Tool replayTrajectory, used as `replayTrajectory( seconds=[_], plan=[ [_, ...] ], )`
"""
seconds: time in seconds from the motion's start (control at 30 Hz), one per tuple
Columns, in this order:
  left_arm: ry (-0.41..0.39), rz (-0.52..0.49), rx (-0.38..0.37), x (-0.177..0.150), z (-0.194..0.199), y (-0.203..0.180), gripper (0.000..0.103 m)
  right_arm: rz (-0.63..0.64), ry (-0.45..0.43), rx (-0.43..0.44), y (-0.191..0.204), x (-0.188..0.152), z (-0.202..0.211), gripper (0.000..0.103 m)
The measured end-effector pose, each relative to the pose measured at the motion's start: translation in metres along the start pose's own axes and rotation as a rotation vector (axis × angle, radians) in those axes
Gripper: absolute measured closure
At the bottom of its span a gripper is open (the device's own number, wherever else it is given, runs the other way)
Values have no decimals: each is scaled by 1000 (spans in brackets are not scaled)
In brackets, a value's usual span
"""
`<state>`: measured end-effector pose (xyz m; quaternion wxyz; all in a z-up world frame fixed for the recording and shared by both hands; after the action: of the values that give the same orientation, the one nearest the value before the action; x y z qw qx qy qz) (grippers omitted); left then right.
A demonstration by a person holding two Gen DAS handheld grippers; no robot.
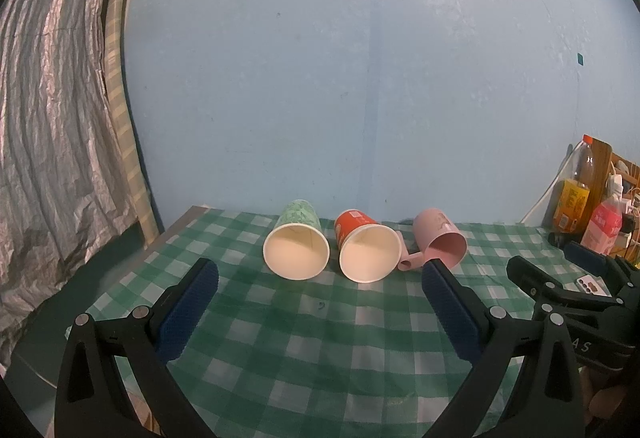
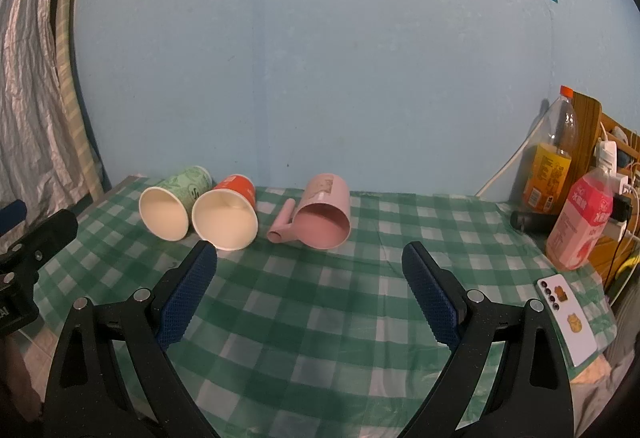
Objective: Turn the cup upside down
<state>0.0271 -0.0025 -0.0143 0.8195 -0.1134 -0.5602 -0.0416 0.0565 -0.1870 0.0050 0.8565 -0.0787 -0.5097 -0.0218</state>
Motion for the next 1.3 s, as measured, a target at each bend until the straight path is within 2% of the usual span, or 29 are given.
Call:
replayTrajectory(
  seconds=[0.97, 1.3],
  plan=[
    [10, 1, -10, 0, -3, -2, 0, -5, 5, 3, -1, 0, -2, 10],
    [46, 20, -21, 2, -9, -3, 0, -11, 16, 8, -1, -1, -8, 10]
  ],
)
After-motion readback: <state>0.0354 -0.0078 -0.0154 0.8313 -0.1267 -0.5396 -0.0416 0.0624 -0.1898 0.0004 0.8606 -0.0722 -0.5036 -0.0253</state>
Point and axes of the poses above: each gripper's, at about its wrist camera, not at the fingertips, and z roughly against the way its jaws point, y to its left, x to its top, the point moved 3 cm from there along -z, roughly the way its jaws point, and after that the axes turned 13 degrees about -x, right-handed, at the moved point
